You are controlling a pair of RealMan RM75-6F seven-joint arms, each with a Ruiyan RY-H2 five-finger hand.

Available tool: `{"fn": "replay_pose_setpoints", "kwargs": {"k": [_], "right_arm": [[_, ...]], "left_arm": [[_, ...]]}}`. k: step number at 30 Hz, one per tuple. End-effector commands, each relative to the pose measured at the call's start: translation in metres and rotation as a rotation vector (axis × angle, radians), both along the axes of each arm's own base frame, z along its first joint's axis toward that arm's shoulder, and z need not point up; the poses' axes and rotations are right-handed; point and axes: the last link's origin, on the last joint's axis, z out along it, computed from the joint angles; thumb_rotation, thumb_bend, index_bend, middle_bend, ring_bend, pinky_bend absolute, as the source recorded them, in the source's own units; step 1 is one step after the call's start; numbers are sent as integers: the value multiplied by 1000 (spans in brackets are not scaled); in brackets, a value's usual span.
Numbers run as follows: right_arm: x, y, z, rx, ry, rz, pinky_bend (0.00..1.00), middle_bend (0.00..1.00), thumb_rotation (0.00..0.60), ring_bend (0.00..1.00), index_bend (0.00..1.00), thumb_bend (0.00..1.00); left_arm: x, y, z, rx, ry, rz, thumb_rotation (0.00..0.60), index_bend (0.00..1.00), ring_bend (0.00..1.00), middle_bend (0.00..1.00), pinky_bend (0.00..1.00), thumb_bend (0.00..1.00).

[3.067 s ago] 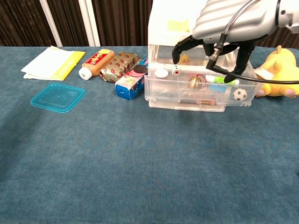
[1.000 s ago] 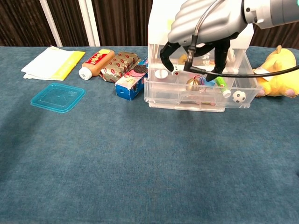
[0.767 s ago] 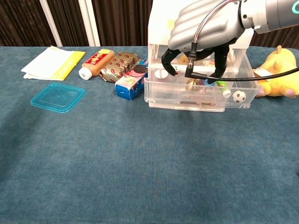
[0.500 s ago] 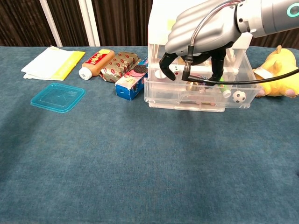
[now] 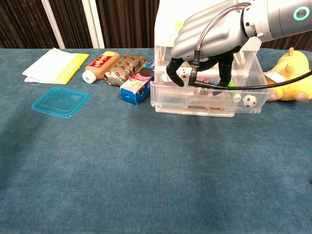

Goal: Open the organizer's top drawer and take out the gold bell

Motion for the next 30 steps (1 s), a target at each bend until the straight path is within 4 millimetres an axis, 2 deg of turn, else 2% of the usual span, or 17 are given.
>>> {"fn": "replay_pose_setpoints", "kwargs": {"k": [1,30], "right_arm": [[1,0,-1,-1,0,3,1000,944,600,1000,426,236],[3,-12,-8,-6,25,-22,1000,944,600,1000,475,249]], "left_arm": [[0,0,0,0,0,0,600,73,0,5,0,422],[0,0,1,0,0,3,600,72,0,5,0,422]]}}
